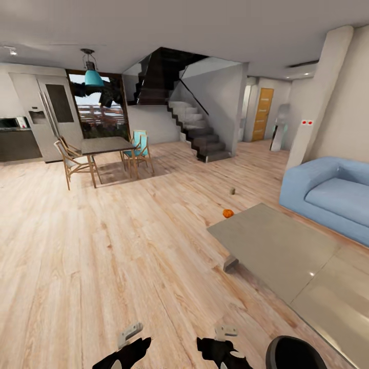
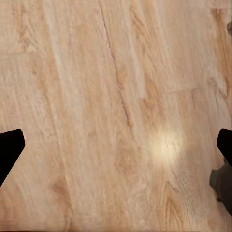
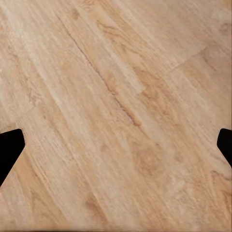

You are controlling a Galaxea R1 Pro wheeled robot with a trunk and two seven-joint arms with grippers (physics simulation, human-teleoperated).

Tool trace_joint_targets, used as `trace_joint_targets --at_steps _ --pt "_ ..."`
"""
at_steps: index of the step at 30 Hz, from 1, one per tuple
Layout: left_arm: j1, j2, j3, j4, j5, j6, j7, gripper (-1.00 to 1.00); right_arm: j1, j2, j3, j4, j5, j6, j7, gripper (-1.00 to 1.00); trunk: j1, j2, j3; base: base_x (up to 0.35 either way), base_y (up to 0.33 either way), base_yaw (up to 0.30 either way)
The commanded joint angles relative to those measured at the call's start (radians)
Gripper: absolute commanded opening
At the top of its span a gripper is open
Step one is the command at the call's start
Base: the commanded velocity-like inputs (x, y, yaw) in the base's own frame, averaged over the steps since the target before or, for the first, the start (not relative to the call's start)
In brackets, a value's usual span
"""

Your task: Place each of the two pumpkins and all three candles from the living room inside a cabinet in the living room (use any cabinet), then make sure every cabinet is closed, and position the cauldron so it is next to a table in the living room.

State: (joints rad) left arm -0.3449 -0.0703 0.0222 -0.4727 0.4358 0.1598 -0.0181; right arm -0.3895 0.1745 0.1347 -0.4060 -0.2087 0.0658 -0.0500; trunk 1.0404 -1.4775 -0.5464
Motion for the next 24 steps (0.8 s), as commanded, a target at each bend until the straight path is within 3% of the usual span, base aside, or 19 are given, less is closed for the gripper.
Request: trace_joint_targets --at_steps 1,17,24 --pt "0.000 0.000 0.002 -0.001 0.008 0.006 -0.002 1.00 0.000 0.000 0.003 -0.002 -0.006 0.005 -0.005 1.00 0.000 -0.001 -0.001 -0.017 -0.008 0.276" --pt "0.000 0.000 0.002 -0.001 0.008 0.005 0.001 1.00 0.000 0.000 0.003 0.001 -0.006 0.003 -0.005 1.00 0.000 -0.001 -0.001 -0.002 -0.002 0.276" --pt "0.000 0.000 0.002 -0.001 0.008 0.005 0.001 1.00 0.000 0.000 0.003 0.001 -0.006 0.003 -0.005 1.00 0.000 -0.001 -0.001 -0.065 -0.161 0.276"
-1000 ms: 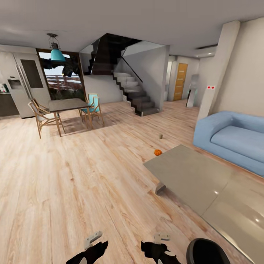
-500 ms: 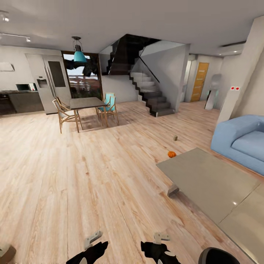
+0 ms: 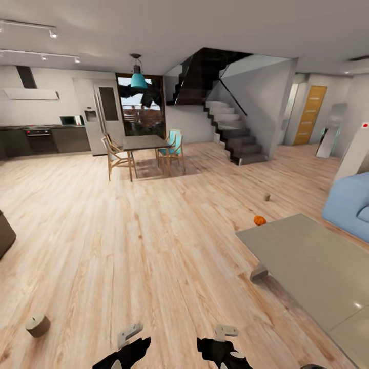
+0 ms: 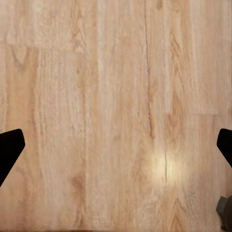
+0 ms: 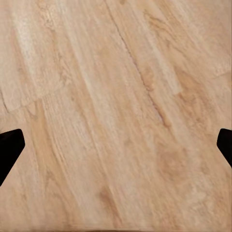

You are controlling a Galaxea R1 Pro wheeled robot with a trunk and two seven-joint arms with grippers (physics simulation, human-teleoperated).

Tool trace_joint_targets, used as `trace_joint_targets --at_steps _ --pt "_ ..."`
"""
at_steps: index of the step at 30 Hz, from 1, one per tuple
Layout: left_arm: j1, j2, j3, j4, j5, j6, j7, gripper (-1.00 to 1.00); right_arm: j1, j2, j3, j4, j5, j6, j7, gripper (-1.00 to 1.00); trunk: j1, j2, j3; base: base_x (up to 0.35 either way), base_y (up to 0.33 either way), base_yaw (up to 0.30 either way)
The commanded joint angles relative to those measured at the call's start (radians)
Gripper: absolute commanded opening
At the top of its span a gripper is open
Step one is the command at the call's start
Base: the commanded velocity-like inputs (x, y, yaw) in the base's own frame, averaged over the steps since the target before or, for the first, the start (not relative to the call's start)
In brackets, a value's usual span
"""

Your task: Place each of the two pumpkins and all three candles from the living room inside a cabinet in the living room (use any cabinet), then make sure every cabinet is closed, and position the cauldron so it is next to a table in the living room.

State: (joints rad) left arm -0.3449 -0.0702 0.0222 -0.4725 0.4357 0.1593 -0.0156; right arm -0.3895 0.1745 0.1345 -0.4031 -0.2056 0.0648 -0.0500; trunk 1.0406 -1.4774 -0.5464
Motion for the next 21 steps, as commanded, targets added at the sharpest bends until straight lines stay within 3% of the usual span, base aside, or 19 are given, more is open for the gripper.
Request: trace_joint_targets --at_steps 1,7,21 --pt "0.000 0.000 0.002 -0.002 0.007 0.006 -0.002 1.00 0.000 0.000 0.004 -0.002 -0.009 0.004 -0.005 1.00 0.000 -0.001 -0.001 -0.096 -0.239 0.276" --pt "0.000 0.000 0.002 -0.002 0.008 0.006 -0.001 1.00 0.000 0.000 0.004 -0.002 -0.009 0.004 -0.005 1.00 0.000 -0.001 -0.001 -0.072 -0.208 0.276" --pt "0.000 0.001 0.002 -0.002 0.008 0.005 -0.003 1.00 0.000 0.000 0.004 -0.002 -0.009 0.004 -0.005 1.00 0.000 -0.001 -0.001 -0.003 -0.013 0.276"
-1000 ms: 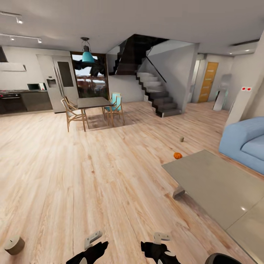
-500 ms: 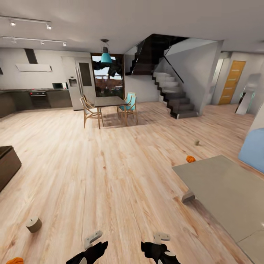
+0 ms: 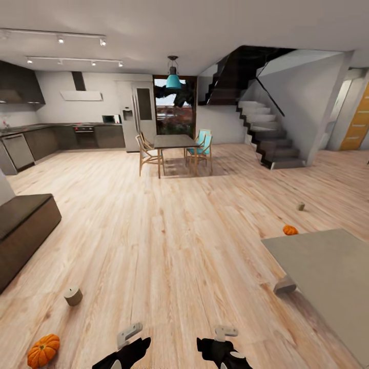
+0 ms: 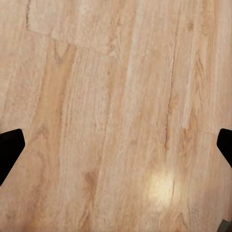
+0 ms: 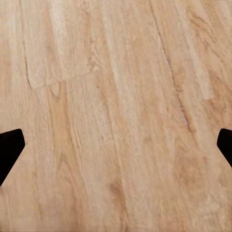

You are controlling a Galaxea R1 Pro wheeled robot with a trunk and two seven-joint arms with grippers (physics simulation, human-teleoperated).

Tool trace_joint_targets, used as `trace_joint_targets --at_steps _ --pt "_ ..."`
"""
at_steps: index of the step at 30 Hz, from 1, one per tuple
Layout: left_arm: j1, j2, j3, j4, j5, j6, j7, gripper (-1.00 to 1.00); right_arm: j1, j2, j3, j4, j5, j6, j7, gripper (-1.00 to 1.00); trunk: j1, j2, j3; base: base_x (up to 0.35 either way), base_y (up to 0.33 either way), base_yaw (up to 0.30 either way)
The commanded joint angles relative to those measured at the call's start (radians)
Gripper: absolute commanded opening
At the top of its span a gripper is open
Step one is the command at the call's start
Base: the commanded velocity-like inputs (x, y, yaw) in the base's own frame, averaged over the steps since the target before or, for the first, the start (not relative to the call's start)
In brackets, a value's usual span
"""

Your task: Place each of the two pumpkins and all three candles from the living room inside a cabinet in the living room (use any cabinet), then make sure every cabinet is closed, and position the cauldron so it is next to a table in the living room.

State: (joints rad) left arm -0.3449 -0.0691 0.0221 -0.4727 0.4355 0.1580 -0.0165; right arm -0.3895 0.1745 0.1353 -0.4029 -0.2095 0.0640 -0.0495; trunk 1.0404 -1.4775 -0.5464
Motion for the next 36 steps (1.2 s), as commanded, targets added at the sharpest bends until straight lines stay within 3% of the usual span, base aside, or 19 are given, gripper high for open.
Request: trace_joint_targets --at_steps 1,36 --pt "0.000 0.000 0.002 -0.001 0.008 0.005 -0.002 1.00 0.000 0.000 0.003 -0.002 -0.005 0.005 -0.005 1.00 0.000 -0.001 -0.001 0.000 0.000 0.276" --pt "0.001 0.000 0.001 -0.001 0.009 0.005 -0.002 1.00 0.000 0.000 0.004 0.001 -0.005 -0.028 -0.006 1.00 0.000 -0.001 -0.001 0.000 0.000 0.278"
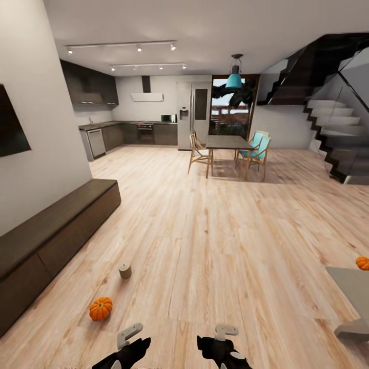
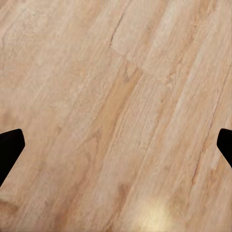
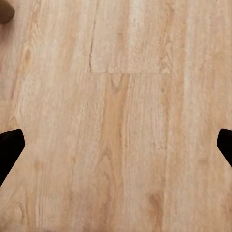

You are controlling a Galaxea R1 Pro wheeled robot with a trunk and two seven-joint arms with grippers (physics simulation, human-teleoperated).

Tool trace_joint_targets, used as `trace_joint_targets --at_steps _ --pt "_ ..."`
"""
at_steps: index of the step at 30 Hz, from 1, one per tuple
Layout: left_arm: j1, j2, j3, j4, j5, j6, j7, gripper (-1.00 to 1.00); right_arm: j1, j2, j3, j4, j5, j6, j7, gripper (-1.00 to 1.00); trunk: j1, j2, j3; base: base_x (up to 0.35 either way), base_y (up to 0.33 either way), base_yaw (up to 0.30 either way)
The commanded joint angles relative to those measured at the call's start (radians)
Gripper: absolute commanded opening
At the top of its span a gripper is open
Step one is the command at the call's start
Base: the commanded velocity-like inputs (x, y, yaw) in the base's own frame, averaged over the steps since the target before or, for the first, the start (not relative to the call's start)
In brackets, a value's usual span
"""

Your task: Place each of the two pumpkins and all three candles from the living room inside a cabinet in the living room (use any cabinet), then make sure every cabinet is closed, and position the cauldron so it is next to a table in the living room.

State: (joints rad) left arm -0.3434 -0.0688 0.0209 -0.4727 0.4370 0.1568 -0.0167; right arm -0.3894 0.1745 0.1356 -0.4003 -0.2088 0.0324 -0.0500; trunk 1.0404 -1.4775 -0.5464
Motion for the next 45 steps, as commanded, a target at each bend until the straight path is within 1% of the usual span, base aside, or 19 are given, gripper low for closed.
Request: trace_joint_targets --at_steps 1,11,36,45 --pt "0.000 0.000 0.002 -0.001 0.008 0.006 -0.001 1.00 0.000 0.000 0.003 -0.002 -0.005 0.003 -0.005 1.00 0.000 -0.001 -0.001 0.000 -0.005 0.279" --pt "0.000 0.000 0.004 -0.001 0.008 0.006 0.000 1.00 0.000 0.000 0.004 -0.002 -0.005 0.004 -0.005 1.00 0.000 -0.001 -0.001 0.029 -0.062 0.279" --pt "0.000 -0.001 0.004 0.011 0.008 0.006 0.000 1.00 0.000 0.000 0.004 -0.002 -0.005 0.001 -0.004 1.00 0.000 -0.001 -0.001 0.151 -0.002 0.281" --pt "0.000 -0.001 0.004 0.012 0.008 0.006 0.000 1.00 0.000 0.000 0.004 -0.002 -0.005 0.001 -0.002 1.00 0.000 -0.001 -0.001 0.154 0.000 0.048"
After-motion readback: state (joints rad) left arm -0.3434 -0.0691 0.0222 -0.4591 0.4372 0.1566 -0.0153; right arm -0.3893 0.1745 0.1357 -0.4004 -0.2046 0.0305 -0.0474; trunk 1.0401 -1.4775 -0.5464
